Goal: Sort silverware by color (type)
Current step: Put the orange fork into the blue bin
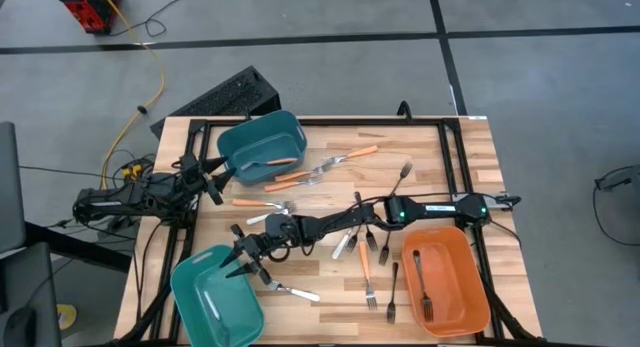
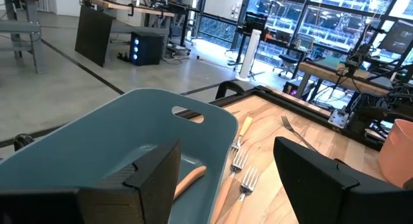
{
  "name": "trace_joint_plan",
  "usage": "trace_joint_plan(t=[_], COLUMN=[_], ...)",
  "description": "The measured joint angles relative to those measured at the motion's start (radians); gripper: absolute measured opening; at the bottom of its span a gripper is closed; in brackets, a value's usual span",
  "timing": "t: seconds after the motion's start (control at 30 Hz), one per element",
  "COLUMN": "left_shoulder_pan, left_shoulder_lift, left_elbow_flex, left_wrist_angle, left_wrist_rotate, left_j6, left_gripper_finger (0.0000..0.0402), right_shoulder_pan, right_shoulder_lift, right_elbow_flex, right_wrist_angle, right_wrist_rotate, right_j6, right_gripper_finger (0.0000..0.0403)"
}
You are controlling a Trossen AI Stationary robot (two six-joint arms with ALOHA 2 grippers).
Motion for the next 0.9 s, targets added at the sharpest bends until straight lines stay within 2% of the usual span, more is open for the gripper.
trace_joint_plan(t=[0.13,0.23,0.6,0.77,0.9], left_shoulder_pan=[0.0,0.0,0.0,0.0,0.0], left_shoulder_lift=[0.0,0.0,0.0,0.0,0.0], left_elbow_flex=[0.0,0.0,0.0,0.0,0.0], left_wrist_angle=[-0.001,-0.002,-0.01,-0.01,-0.01], left_wrist_rotate=[0.0,0.0,0.001,0.004,0.011], left_j6=[0.0,0.0,0.001,-0.001,-0.002], left_gripper_finger=[0.0235,0.0235,0.0235,0.0235,0.0235], right_shoulder_pan=[-0.006,-0.014,-0.071,-0.103,-0.128], right_shoulder_lift=[-0.024,-0.075,-0.347,-0.404,-0.406], right_elbow_flex=[0.0,0.0,0.002,0.003,0.002], right_wrist_angle=[-0.024,-0.084,-0.63,-0.8,-0.883], right_wrist_rotate=[-0.003,-0.004,0.002,0.122,0.17], right_j6=[-0.005,-0.07,-0.327,-0.446,-0.458], right_gripper_finger=[0.0174,0.0176,0.0175,0.0175,0.0175])
